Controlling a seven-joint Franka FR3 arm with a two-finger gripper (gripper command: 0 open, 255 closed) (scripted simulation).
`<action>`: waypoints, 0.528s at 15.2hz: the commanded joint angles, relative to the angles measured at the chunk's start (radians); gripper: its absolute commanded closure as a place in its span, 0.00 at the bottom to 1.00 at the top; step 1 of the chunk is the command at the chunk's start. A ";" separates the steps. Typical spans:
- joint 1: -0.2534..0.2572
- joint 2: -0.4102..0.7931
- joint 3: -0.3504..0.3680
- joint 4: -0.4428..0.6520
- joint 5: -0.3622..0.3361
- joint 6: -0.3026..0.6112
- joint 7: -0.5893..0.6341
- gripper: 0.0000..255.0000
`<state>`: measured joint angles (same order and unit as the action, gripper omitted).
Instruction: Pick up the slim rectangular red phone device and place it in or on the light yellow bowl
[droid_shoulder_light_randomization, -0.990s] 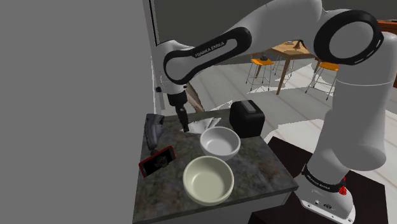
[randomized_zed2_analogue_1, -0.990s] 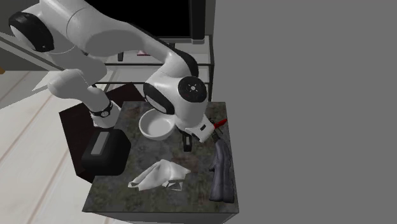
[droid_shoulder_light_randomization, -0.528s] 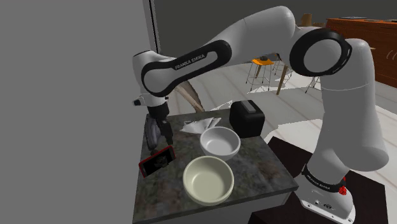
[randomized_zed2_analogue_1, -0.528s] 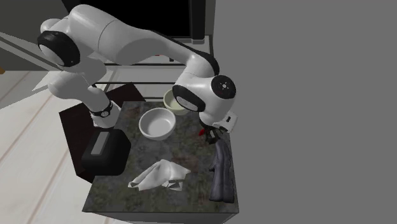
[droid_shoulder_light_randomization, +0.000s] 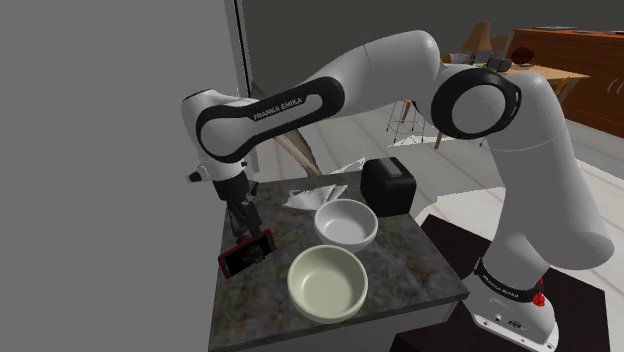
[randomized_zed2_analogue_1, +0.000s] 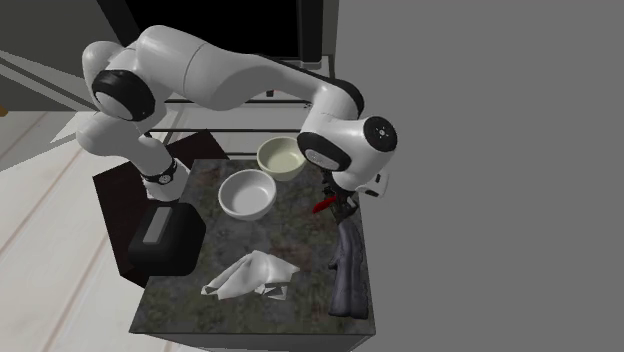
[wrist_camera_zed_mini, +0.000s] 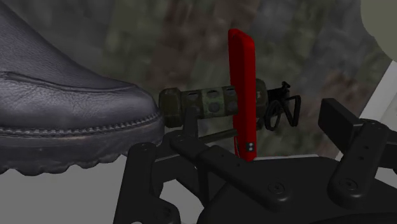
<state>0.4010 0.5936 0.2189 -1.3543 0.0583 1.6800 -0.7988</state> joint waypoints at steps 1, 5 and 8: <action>0.028 0.035 0.016 -0.020 0.004 0.121 -0.001 0.00; 0.029 0.039 0.018 -0.075 0.004 0.181 -0.002 0.00; 0.028 0.039 0.020 -0.074 0.003 0.181 -0.001 0.00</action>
<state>0.3987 0.5724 0.2200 -1.4118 0.0574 1.7828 -0.8015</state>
